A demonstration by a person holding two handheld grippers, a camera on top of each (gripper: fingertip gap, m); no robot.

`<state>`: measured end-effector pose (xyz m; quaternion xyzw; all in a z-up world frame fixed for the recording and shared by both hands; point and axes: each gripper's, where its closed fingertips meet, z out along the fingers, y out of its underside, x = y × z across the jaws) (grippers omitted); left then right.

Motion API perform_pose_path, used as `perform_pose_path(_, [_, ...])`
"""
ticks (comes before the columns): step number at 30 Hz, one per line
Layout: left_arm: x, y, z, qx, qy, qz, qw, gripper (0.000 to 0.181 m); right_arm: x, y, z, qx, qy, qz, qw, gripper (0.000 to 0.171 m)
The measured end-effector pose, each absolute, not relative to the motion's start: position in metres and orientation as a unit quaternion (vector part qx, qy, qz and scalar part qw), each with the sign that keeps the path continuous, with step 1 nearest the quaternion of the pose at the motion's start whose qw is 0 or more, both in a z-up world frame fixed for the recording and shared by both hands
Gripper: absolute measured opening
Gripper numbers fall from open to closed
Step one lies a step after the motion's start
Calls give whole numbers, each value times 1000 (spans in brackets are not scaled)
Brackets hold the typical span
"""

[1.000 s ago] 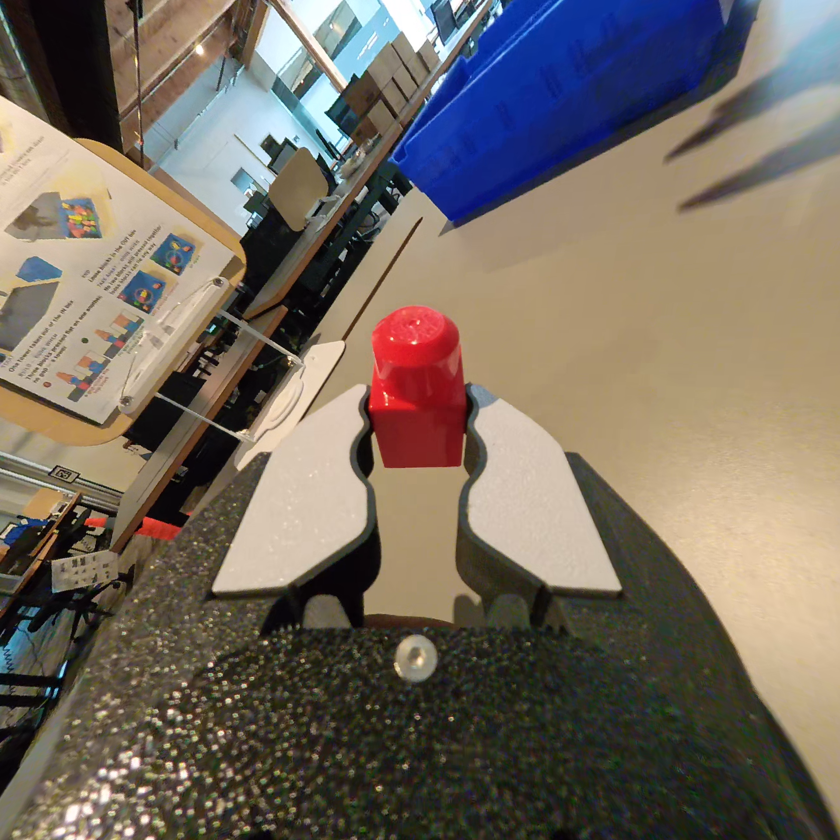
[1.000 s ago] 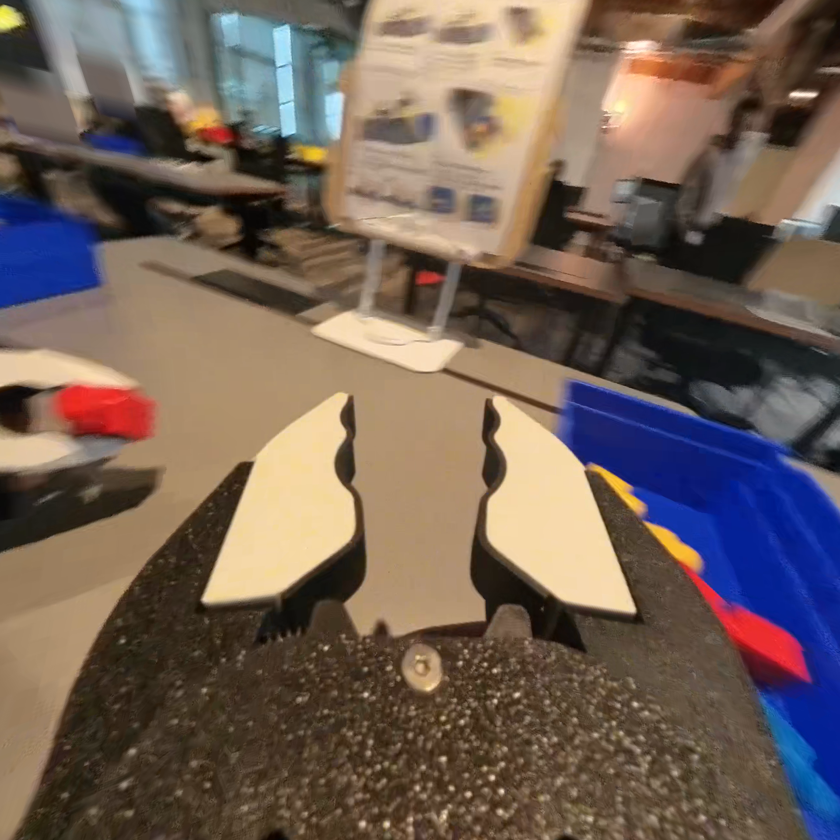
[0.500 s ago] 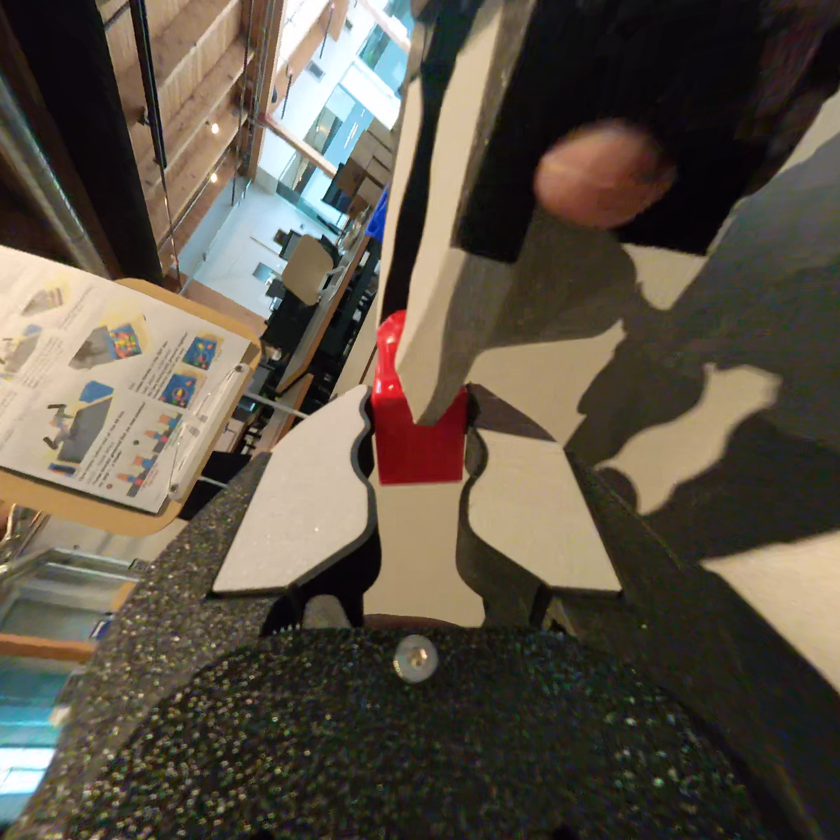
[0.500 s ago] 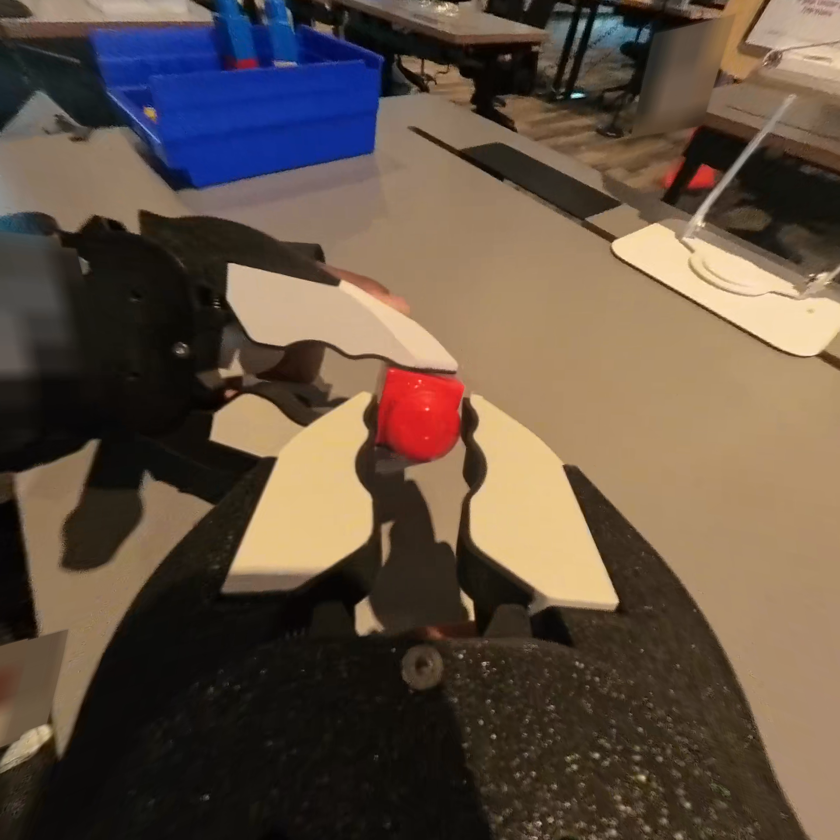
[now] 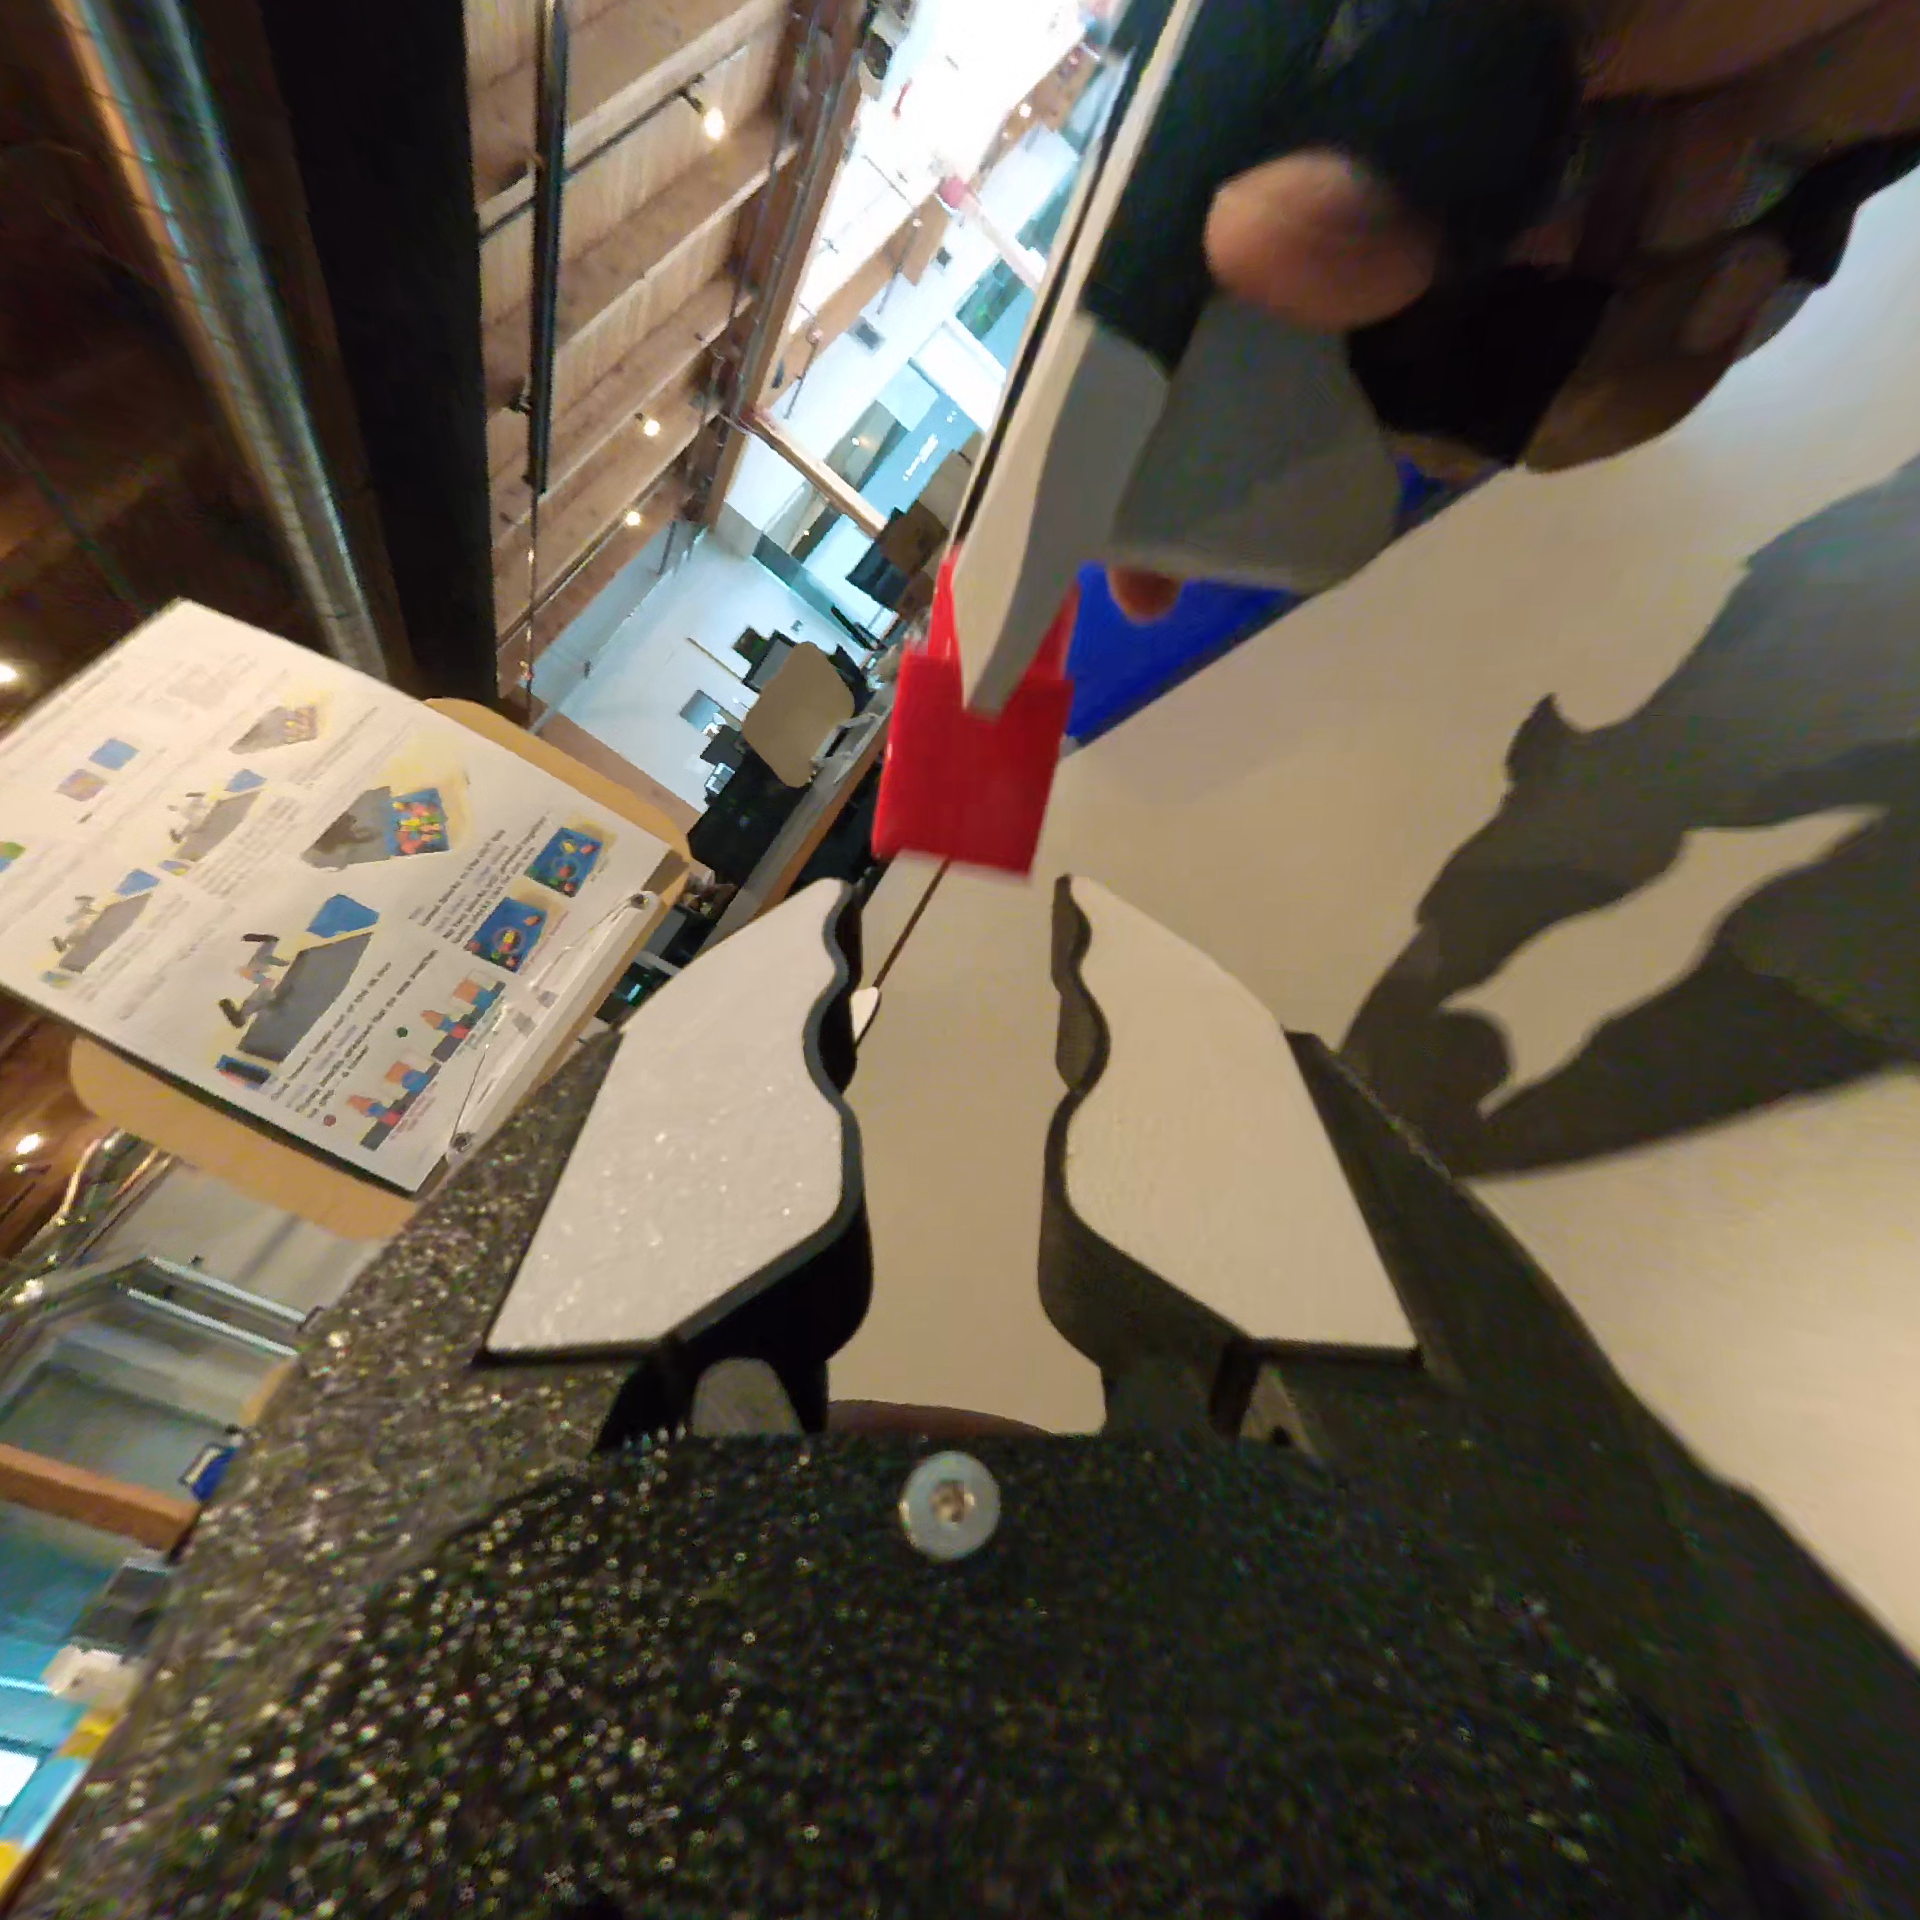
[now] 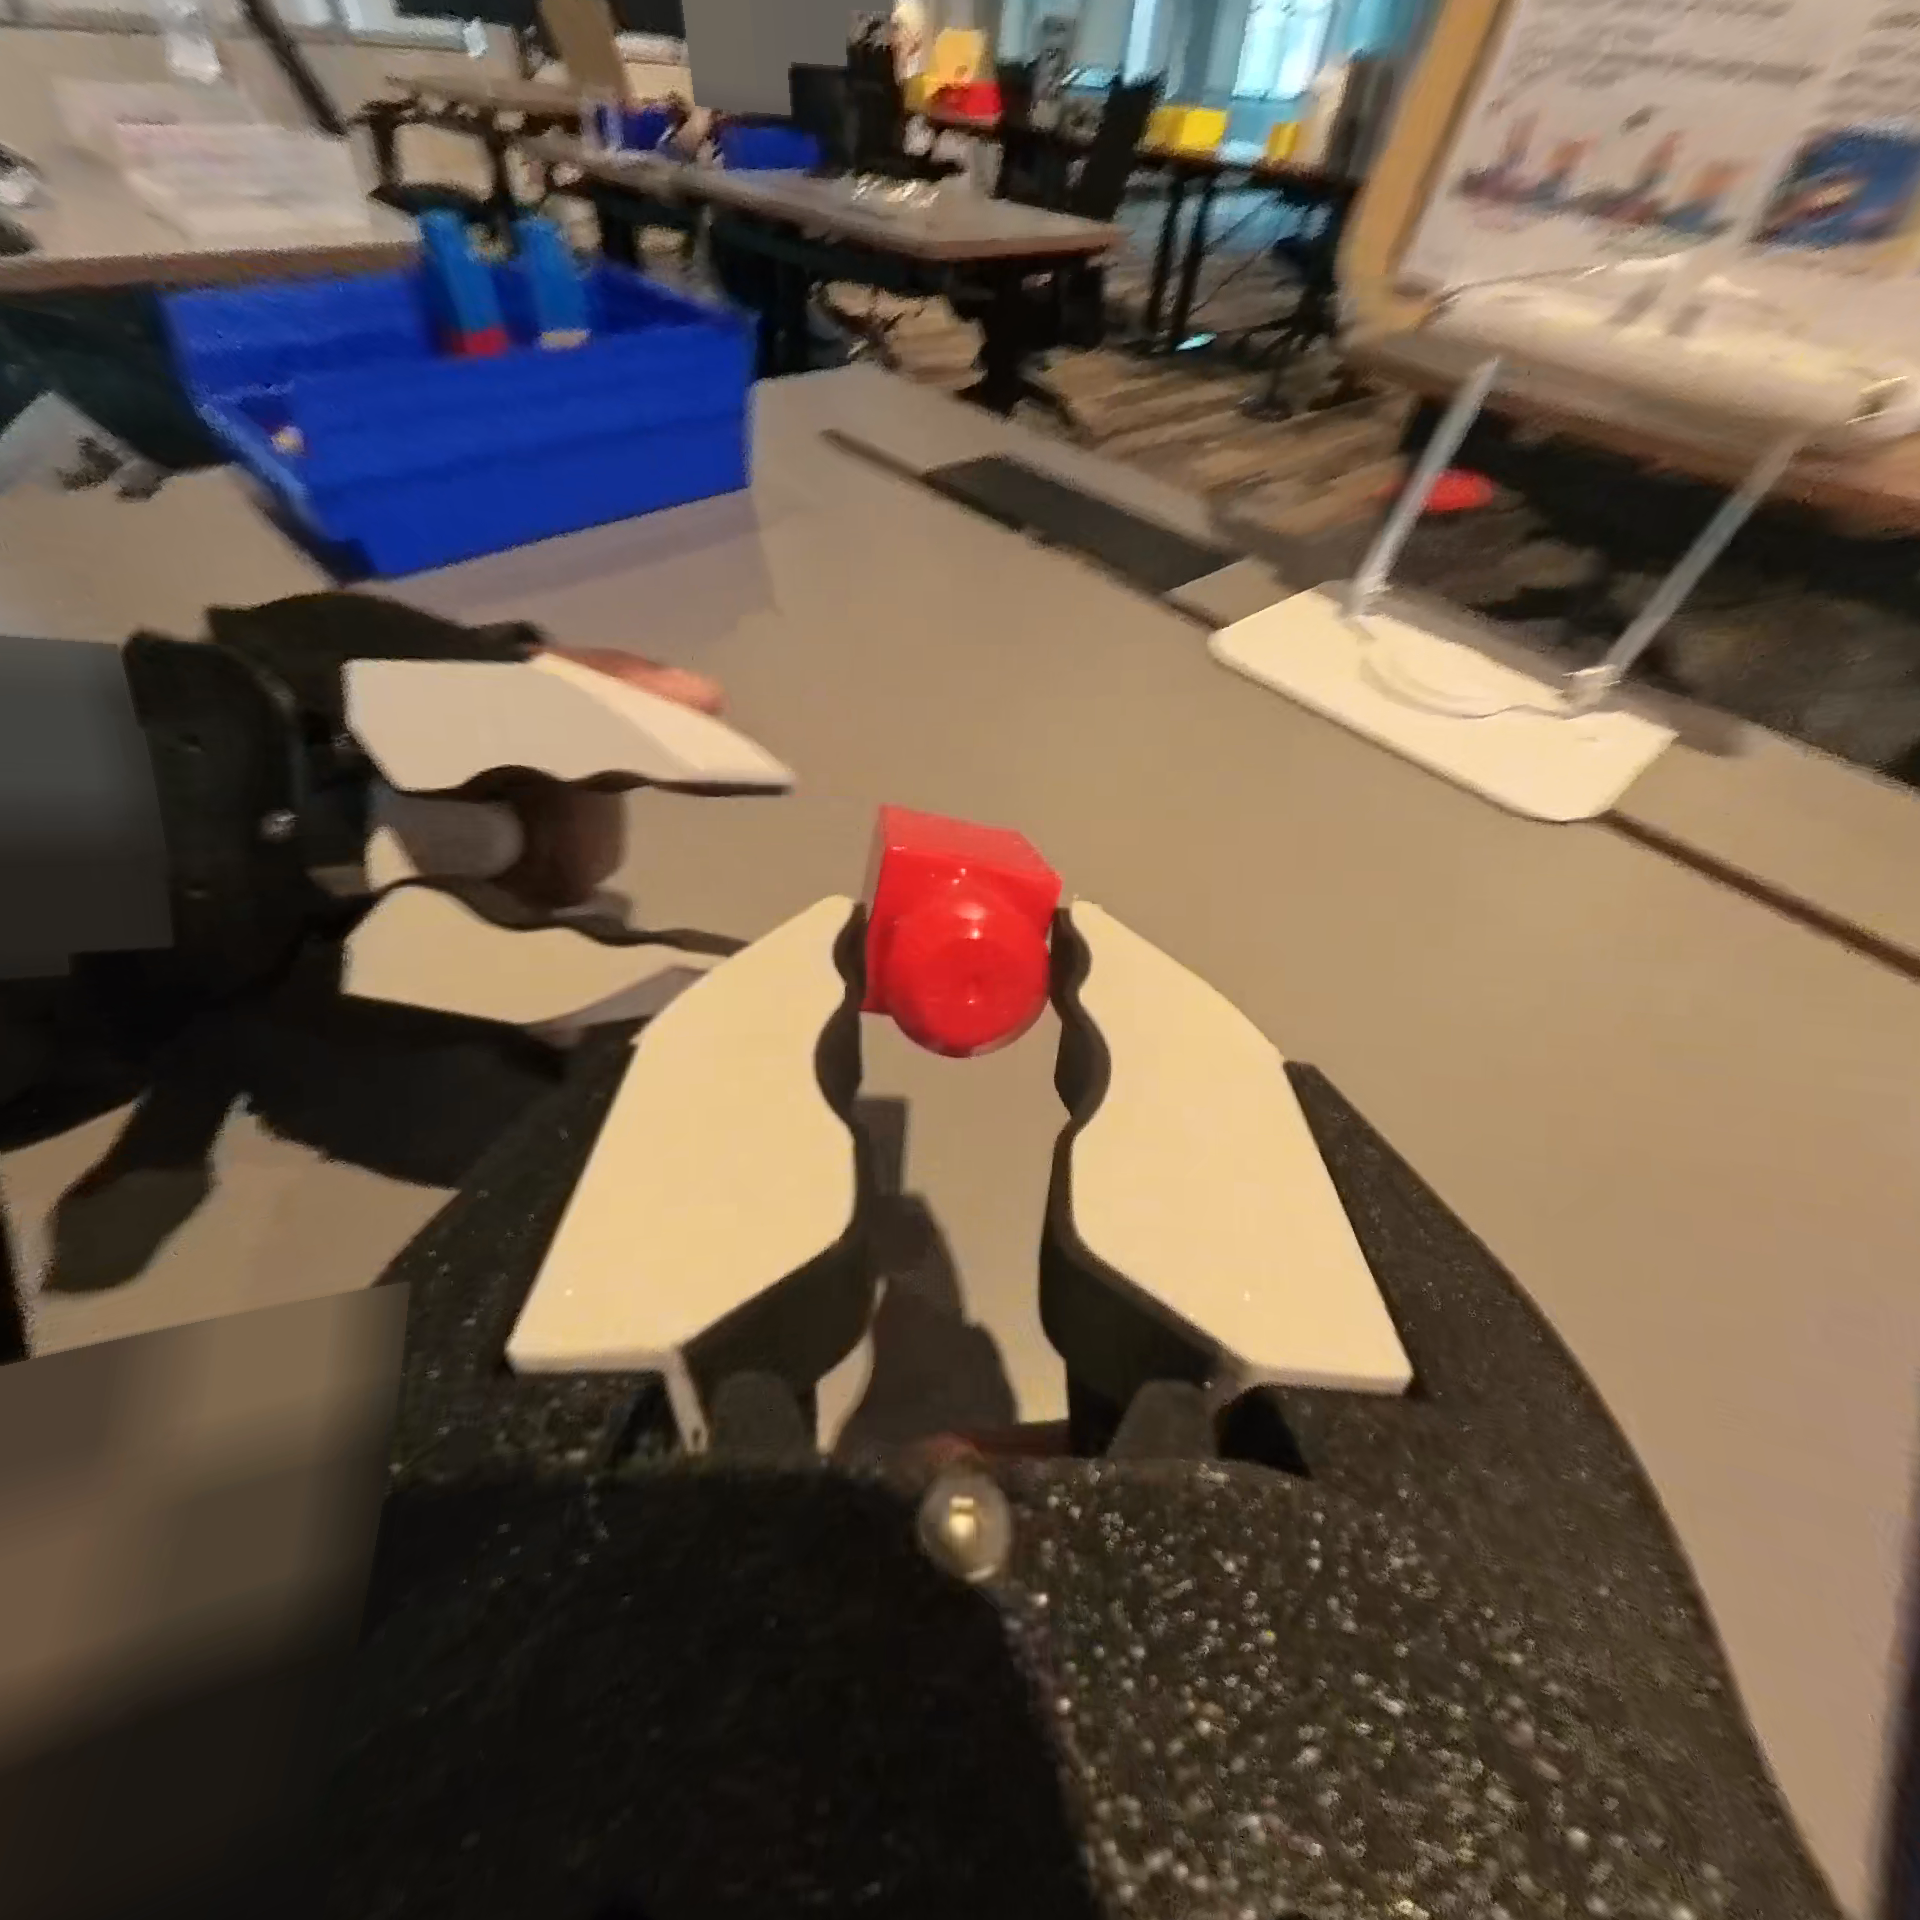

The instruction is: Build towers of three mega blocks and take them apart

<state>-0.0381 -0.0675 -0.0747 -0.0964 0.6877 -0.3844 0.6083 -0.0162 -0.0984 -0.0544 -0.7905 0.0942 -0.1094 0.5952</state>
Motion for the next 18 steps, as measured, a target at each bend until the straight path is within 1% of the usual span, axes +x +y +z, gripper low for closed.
perform_pose_path(1, [-38, -65, -73, -104, 684, -389, 608, 34, -5, -110, -45, -778, 109, -132, 604, 34])
perform_pose_path(3, [-36, -61, -72, -115, 683, -388, 608, 33, 25, -142, -23, -748, 148, -192, 618, 34])
perform_pose_path(6, [-34, -59, -75, -118, 688, -377, 609, 32, 75, -210, 0, -691, 228, -301, 617, 34])
perform_pose_path(9, [-33, -63, -79, -109, 695, -369, 607, 30, 118, -281, -1, -641, 309, -358, 604, 34])
perform_pose_path(13, [-32, -63, -82, -108, 701, -362, 605, 28, 161, -355, -32, -595, 408, -364, 589, 35])
perform_pose_path(15, [-31, -62, -82, -112, 701, -363, 604, 28, 175, -375, -50, -584, 444, -340, 589, 37])
perform_pose_path(16, [-31, -62, -82, -113, 701, -363, 604, 27, 179, -381, -56, -576, 460, -322, 595, 49])
perform_pose_path(17, [-30, -61, -83, -115, 701, -362, 603, 27, 181, -387, -59, -564, 475, -304, 604, 55])
perform_pose_path(18, [-30, -60, -83, -116, 702, -361, 603, 27, 182, -392, -59, -550, 484, -289, 616, 56])
